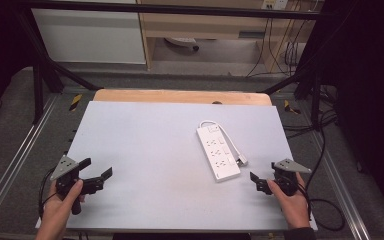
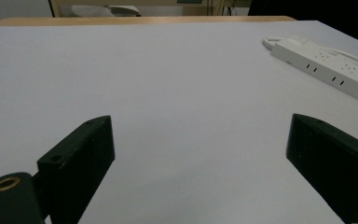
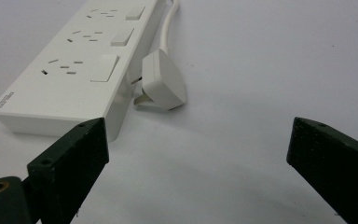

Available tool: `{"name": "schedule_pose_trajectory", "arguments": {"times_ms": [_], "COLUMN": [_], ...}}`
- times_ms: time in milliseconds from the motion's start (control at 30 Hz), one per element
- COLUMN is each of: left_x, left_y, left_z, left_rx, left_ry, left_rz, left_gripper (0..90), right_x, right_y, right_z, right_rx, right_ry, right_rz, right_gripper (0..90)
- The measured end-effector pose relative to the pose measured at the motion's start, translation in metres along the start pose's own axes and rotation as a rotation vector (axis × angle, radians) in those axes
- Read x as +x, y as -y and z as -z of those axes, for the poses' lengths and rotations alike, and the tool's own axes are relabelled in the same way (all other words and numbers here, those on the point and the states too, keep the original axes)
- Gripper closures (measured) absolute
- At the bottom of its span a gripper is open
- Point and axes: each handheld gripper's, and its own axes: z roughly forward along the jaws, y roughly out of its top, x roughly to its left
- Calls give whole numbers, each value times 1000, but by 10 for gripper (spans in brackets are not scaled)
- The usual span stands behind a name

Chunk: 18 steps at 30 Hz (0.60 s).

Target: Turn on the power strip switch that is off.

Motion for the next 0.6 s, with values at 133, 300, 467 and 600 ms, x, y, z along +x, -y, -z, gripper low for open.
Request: {"name": "schedule_pose_trajectory", "arguments": {"times_ms": [133,300,467,600], "left_x": [-2,-3,-5,-7], "left_y": [0,0,1,2], "left_z": [0,-2,-4,-6], "left_rx": [0,11,20,32], "left_ry": [-1,4,11,20], "left_rz": [-11,-19,-33,-46], "left_gripper": [75,70,63,61], "right_x": [0,1,1,0], "right_y": [-1,-3,-4,-6], "right_z": [0,2,3,5], "right_rx": [13,25,31,30], "right_ry": [-4,-8,-7,-6], "right_rz": [-7,-3,-12,-20], "right_gripper": [58,57,52,48]}}
